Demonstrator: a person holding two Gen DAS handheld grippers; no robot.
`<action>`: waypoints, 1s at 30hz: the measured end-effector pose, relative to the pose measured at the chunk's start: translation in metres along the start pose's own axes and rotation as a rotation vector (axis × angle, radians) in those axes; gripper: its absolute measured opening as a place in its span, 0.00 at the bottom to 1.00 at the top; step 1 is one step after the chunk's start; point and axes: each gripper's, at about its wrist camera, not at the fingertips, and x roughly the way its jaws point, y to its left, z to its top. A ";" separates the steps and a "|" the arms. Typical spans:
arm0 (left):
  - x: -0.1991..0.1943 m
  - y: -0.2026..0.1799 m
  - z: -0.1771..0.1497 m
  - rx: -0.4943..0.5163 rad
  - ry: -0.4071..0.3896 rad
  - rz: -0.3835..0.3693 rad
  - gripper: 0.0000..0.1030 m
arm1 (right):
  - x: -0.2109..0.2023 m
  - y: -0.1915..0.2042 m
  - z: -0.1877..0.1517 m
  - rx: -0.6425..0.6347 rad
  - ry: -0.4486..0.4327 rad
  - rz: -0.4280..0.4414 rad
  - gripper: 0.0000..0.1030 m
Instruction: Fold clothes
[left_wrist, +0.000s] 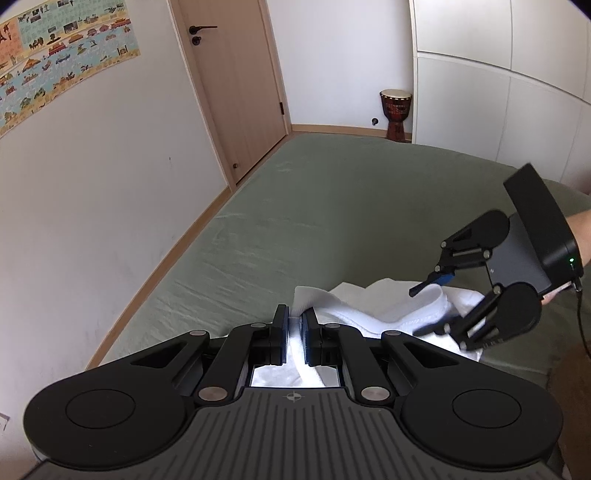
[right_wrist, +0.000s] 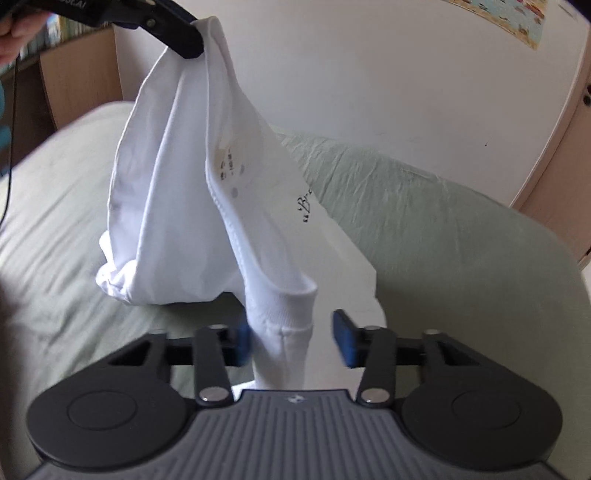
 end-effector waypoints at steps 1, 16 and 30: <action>-0.001 -0.001 -0.002 0.002 0.004 -0.001 0.07 | -0.001 0.000 0.002 -0.003 0.024 -0.010 0.09; -0.054 -0.028 -0.016 0.126 -0.011 -0.144 0.07 | -0.165 -0.015 0.028 -0.087 0.024 -0.082 0.04; 0.049 -0.016 0.015 0.084 0.063 -0.120 0.07 | -0.080 -0.080 0.019 -0.058 0.217 -0.193 0.03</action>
